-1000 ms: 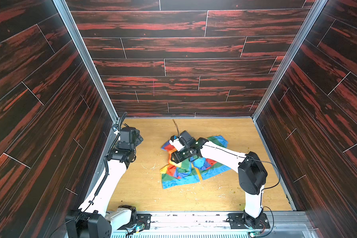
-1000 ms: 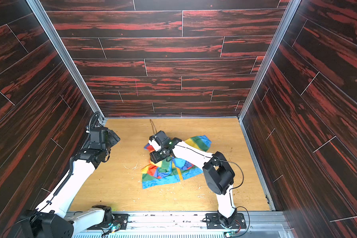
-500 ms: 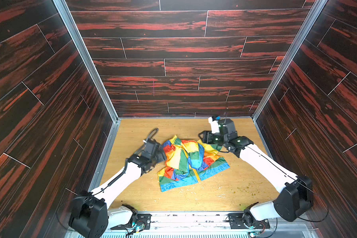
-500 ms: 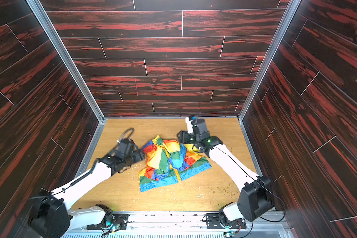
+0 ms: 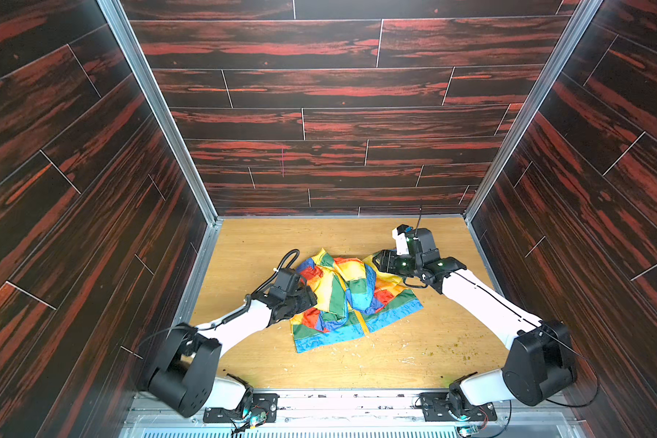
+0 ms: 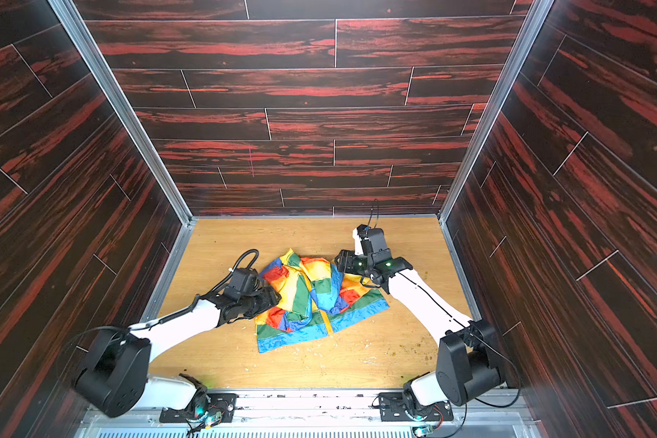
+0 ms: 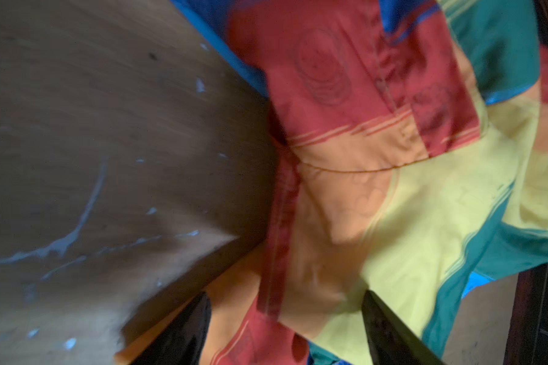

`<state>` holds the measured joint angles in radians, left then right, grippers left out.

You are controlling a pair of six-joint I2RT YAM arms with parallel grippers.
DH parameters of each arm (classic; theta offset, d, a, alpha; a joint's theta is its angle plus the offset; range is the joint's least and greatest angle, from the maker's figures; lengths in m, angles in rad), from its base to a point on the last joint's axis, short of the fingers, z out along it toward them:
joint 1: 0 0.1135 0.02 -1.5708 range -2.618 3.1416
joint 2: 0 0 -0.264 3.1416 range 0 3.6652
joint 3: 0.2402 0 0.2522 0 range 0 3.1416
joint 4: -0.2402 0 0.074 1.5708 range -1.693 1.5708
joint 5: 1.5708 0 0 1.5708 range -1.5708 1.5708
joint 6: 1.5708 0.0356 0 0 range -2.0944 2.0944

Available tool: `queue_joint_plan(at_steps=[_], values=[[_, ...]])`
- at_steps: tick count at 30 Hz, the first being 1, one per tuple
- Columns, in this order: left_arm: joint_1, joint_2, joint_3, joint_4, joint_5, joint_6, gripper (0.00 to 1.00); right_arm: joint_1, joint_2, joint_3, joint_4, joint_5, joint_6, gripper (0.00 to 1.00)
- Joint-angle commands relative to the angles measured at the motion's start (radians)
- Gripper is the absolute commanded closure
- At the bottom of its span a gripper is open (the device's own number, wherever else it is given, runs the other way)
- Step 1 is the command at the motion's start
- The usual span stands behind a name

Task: Unzip the jacket
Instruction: Flatten out the jacket at the center of the board.

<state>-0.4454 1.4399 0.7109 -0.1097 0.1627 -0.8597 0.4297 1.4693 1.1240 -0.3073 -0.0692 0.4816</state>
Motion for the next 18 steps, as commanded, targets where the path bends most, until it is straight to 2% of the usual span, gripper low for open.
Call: queue_joint_plan(at_steps=[1,4,7,9,12,15,18], values=[[0.0,0.036,0.018,0.061,0.057,-0.021,0.29,-0.019,0.053,0.013,-0.043,-0.032,0.013,0.3],[0.0,0.047,0.02,0.068,0.061,-0.023,0.41,-0.032,0.09,0.016,-0.063,-0.078,0.002,0.23],[0.0,0.025,0.042,0.025,0.027,0.005,0.56,-0.033,0.148,0.047,-0.091,-0.186,-0.048,0.16],[0.001,0.011,0.062,-0.018,-0.008,0.026,0.69,-0.019,0.175,0.061,-0.088,-0.258,-0.096,0.11],[0.001,0.002,0.102,-0.076,-0.045,0.062,0.86,0.004,0.213,0.088,-0.113,-0.224,-0.142,0.07],[0.001,-0.009,0.14,-0.125,-0.091,0.09,0.95,0.004,0.252,0.098,-0.104,-0.224,-0.153,0.07],[0.0,-0.009,0.167,-0.149,-0.114,0.108,1.0,0.006,0.324,0.136,-0.096,-0.315,-0.154,0.05]])
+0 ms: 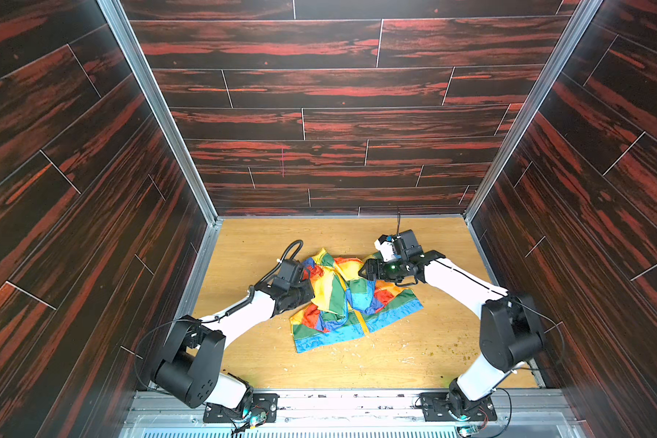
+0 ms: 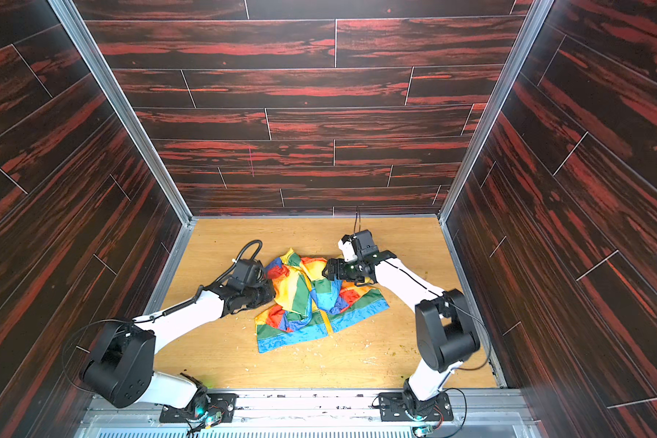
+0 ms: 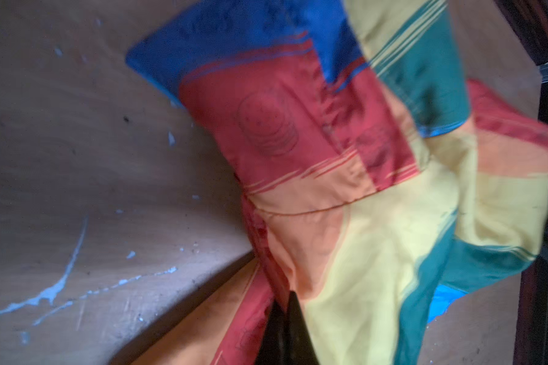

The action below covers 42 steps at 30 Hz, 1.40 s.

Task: Unzip the jacket
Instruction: Flatten out the jacket at the center of the board.

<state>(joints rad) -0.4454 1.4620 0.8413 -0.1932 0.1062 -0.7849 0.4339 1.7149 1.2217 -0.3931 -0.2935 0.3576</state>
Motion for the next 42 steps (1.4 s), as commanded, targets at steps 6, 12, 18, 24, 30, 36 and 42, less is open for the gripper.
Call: queue_joint_plan(at_steps=[6,12,18,24,30,36,42], values=[[0.0,-0.022,0.094,-0.093,-0.051,0.068,1.0,0.036,0.167,0.136,-0.016,0.059,0.007,0.3],[0.001,-0.02,0.232,-0.132,0.047,0.153,1.0,0.037,0.077,0.138,0.032,0.136,0.031,0.85],[0.0,-0.033,0.453,-0.235,0.104,0.238,1.0,0.038,-0.117,0.145,0.037,0.248,0.002,1.0],[0.001,-0.046,0.644,-0.277,0.118,0.3,1.0,0.039,-0.271,0.238,-0.035,0.382,-0.041,1.0],[-0.001,0.001,0.901,-0.345,0.13,0.365,1.0,0.038,-0.356,0.403,-0.12,0.508,-0.114,1.0],[-0.001,0.086,1.123,-0.417,0.191,0.395,1.0,0.037,-0.348,0.594,-0.205,0.589,-0.187,1.0],[-0.001,0.166,1.292,-0.497,0.111,0.466,1.0,0.028,-0.266,0.735,-0.282,0.661,-0.201,1.0]])
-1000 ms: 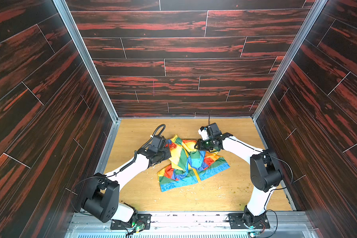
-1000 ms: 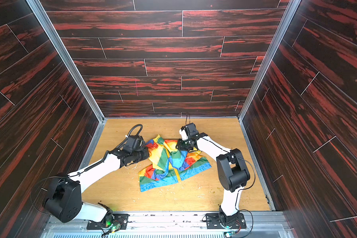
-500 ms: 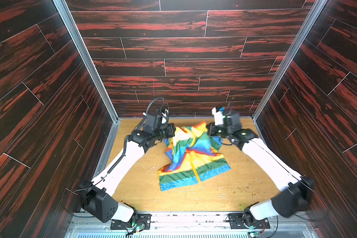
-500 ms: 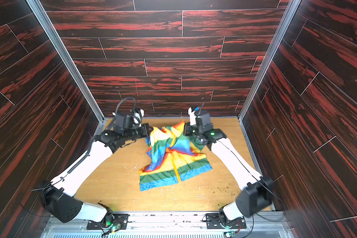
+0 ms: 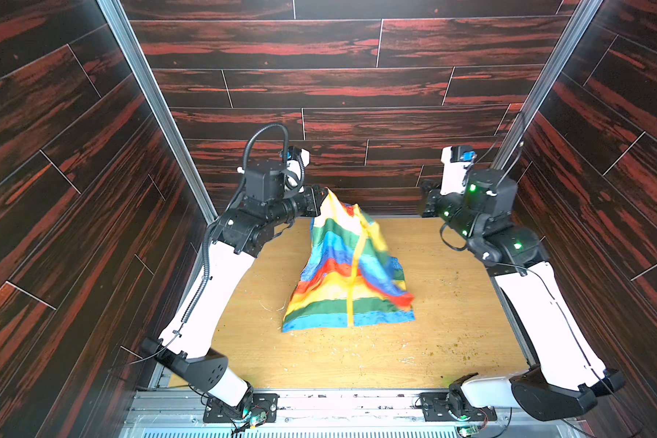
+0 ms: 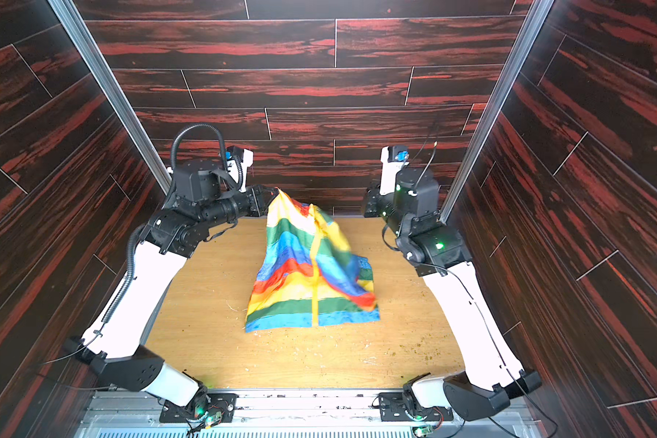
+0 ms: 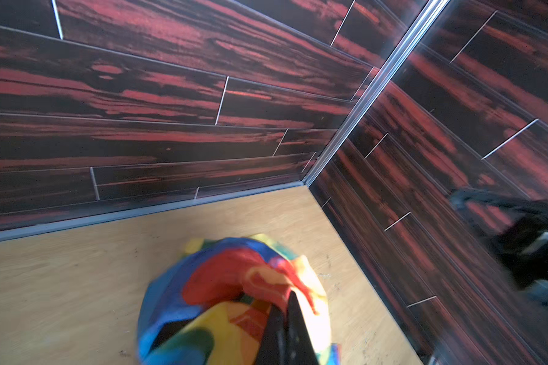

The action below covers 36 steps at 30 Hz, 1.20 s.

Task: Unzip the jacket
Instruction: Flatten out the jacket at the center of the board.

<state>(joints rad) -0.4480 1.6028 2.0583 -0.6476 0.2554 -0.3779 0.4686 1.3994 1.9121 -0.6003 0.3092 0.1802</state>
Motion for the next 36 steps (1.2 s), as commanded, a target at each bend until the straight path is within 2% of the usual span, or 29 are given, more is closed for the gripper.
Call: queue_joint_plan(at_steps=[1,3,6,8,11,15,17,20,24,27,36], values=[[0.002,0.044,0.102,-0.063,-0.04,0.066,1.0,-0.013,0.071,0.07,-0.101,0.041,-0.017,1.0],[0.002,0.058,0.113,-0.087,-0.047,0.081,1.0,-0.037,0.116,0.11,-0.185,-0.02,0.022,1.0],[0.002,0.018,0.003,-0.103,-0.084,0.099,1.0,-0.066,0.125,0.016,-0.235,-0.125,0.067,0.81],[0.002,-0.045,-0.149,-0.075,-0.116,0.096,1.0,-0.067,0.097,-0.121,-0.194,-0.176,0.085,0.75],[0.01,-0.152,-0.409,-0.037,-0.166,0.054,1.0,-0.067,0.081,-0.289,-0.128,-0.246,0.118,0.6],[0.036,-0.284,-0.771,0.06,-0.19,-0.041,1.0,-0.068,0.166,-0.376,-0.148,-0.242,0.155,0.56],[0.037,-0.298,-0.863,0.063,-0.149,-0.053,1.0,-0.068,0.238,-0.38,-0.159,-0.275,0.156,0.52],[0.037,-0.304,-0.925,0.062,-0.184,-0.07,1.0,-0.071,0.368,-0.356,-0.189,-0.231,0.175,0.47],[0.043,-0.282,-0.949,0.062,-0.247,-0.085,1.0,-0.125,0.515,-0.329,-0.17,-0.198,0.224,0.3],[0.045,-0.24,-0.935,0.062,-0.261,-0.109,1.0,-0.165,0.626,-0.264,-0.173,-0.175,0.224,0.24],[0.047,-0.182,-0.889,0.062,-0.243,-0.1,1.0,-0.195,0.872,-0.028,-0.282,-0.173,0.173,0.18]])
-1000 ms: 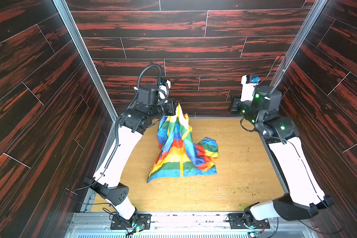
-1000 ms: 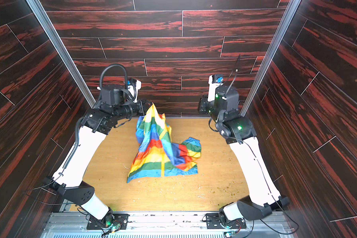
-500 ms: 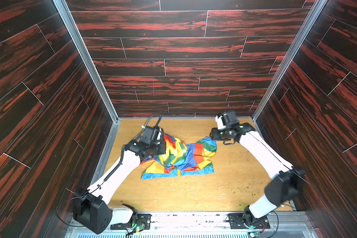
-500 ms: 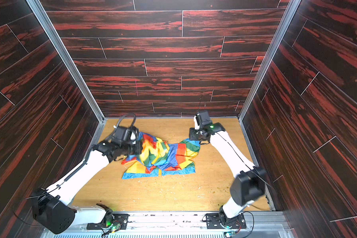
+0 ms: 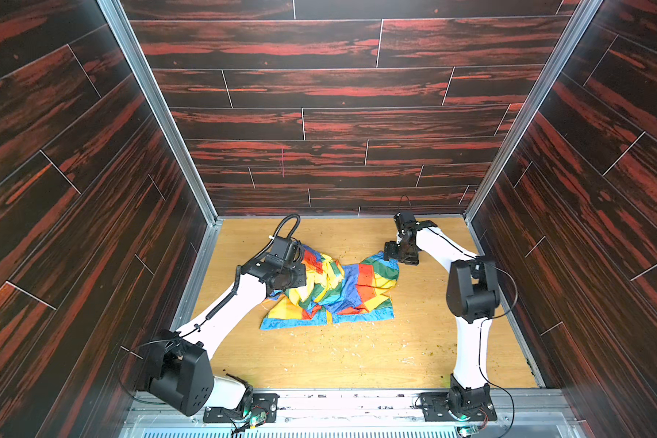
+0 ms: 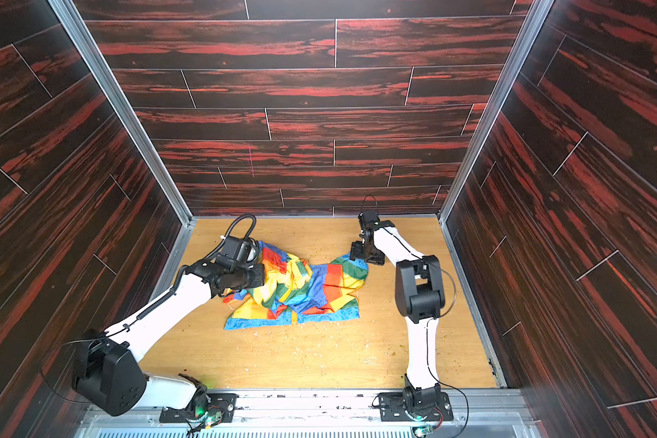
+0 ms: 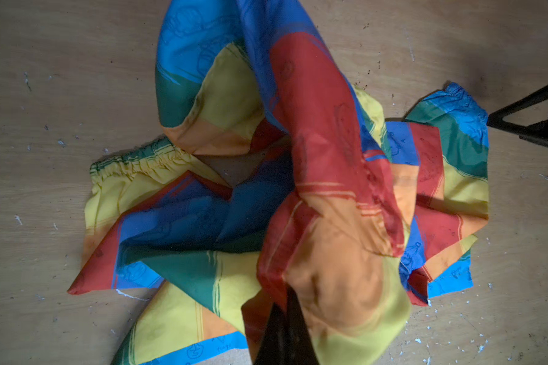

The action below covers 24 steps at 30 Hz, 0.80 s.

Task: Unzip the jacket
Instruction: Flatten out the jacket at the center of the board.

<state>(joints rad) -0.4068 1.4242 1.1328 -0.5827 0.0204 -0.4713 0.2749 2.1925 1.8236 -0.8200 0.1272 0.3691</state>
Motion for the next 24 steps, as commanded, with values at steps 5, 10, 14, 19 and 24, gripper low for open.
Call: queue_joint_plan(at_steps=[5,10,14,19,24], values=[[0.006,0.003,0.036,-0.001,-0.008,-0.006,1.0,-0.011,0.162,0.151,-0.105,-0.042,-0.044,0.18],[0.006,0.018,0.049,-0.003,-0.002,-0.002,1.0,-0.008,0.2,0.176,-0.117,-0.083,-0.052,0.2],[0.006,0.032,0.061,-0.003,0.005,-0.001,1.0,-0.006,0.248,0.219,-0.162,-0.043,-0.056,0.21],[0.006,0.043,0.067,-0.003,0.015,0.005,1.0,-0.005,0.276,0.229,-0.174,0.01,-0.05,0.33],[0.006,0.06,0.08,-0.002,0.021,0.022,1.0,-0.005,0.245,0.212,-0.146,0.014,-0.023,0.8]])
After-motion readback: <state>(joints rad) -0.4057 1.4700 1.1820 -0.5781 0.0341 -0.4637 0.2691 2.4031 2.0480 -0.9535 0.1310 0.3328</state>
